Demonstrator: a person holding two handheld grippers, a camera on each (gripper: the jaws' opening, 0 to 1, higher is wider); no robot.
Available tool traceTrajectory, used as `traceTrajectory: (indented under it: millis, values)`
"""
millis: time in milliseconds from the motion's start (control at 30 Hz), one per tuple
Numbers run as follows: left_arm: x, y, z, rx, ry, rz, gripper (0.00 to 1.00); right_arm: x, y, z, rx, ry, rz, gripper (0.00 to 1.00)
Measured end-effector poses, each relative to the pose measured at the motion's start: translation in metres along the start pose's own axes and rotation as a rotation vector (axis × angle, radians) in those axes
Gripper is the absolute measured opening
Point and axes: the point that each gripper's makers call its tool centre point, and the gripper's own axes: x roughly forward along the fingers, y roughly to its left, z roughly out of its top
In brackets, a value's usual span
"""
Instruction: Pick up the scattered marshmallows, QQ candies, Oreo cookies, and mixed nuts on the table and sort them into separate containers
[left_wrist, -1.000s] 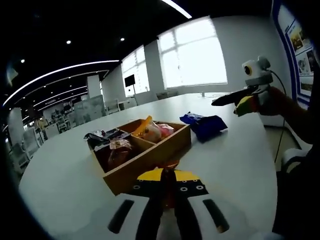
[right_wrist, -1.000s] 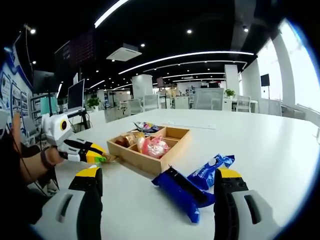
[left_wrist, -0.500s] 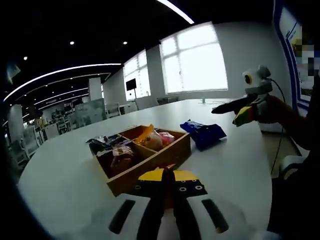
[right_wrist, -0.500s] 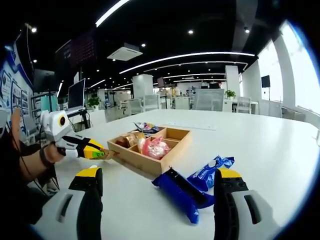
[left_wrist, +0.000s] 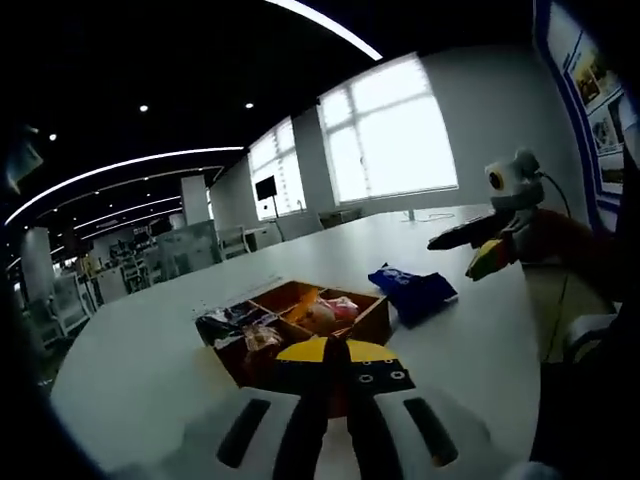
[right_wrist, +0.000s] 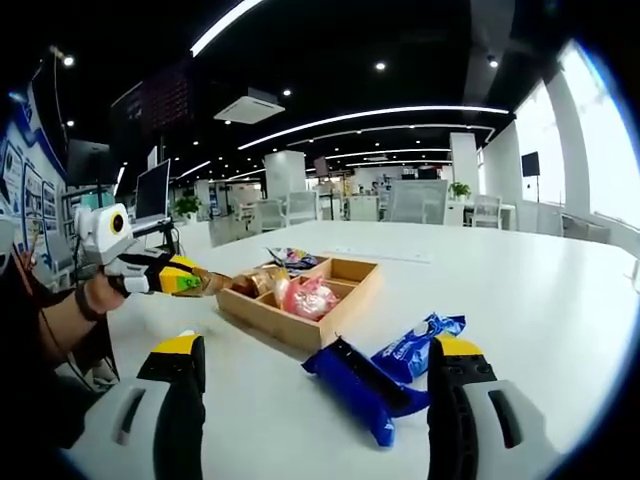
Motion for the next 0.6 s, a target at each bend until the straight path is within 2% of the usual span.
traceTrajectory:
  millis: [167,333,467,600]
  values:
    - [0.003,0.007,0.014,0.094,-0.007,0.039,0.08,-0.001,0.0,-0.002,0.007,-0.001,0.001,0.88]
    - [0.013,0.019,0.018,0.086,-0.02,0.048,0.09,-0.004,-0.001,-0.002,0.012,-0.009,-0.002,0.88]
    - [0.023,0.032,0.022,0.109,-0.028,0.071,0.09,-0.005,-0.001,-0.003,0.016,-0.007,-0.005,0.88]
    - [0.039,0.045,0.017,0.135,-0.007,0.09,0.09,-0.006,-0.001,-0.004,0.016,-0.007,-0.006,0.88]
